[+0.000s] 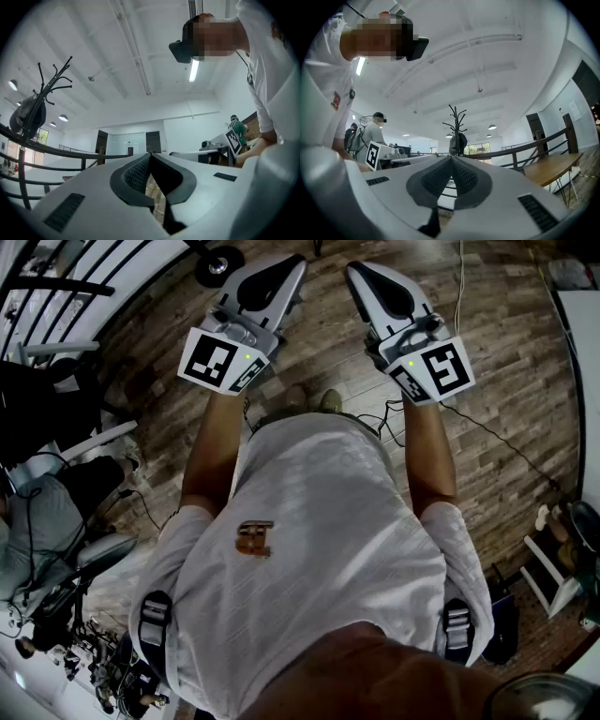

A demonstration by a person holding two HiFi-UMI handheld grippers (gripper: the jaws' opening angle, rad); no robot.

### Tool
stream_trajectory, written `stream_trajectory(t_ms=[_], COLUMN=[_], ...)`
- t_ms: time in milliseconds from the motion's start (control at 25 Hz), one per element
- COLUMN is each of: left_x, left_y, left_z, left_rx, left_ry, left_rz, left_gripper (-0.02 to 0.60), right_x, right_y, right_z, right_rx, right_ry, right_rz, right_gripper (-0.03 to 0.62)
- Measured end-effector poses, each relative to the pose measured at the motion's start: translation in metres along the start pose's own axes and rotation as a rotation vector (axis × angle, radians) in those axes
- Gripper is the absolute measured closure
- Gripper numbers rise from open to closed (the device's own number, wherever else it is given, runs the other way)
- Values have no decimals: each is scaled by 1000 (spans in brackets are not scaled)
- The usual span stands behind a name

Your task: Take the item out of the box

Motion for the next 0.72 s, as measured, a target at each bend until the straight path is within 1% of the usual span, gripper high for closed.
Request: stream_trajectory(t_ms=[200, 480, 720], left_x=[-2, -9, -18], left_y=[3, 5, 3], left_z=[-5, 7, 8], left_rx=[-1, 0, -6], left_ry=[1, 4, -10], left_rz=[-8, -15, -1], left_gripper=[561, 561, 561], right_x=[-5, 9, 18], right_y=[2, -1, -6], right_z=[3, 9, 18], right_rx=[0, -28, -28], right_ry=[-1, 3, -2], right_rz=[-6, 0, -2], right_gripper=[563, 563, 562])
Point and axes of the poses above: the fingertips, and each gripper's own axes: x backward along the fingers, z to its right, y out of its underside, the point moved 1 cm from there along x, backward along the fingers, and after that the axes turned 7 degrees about -x, right-handed, at the moved point
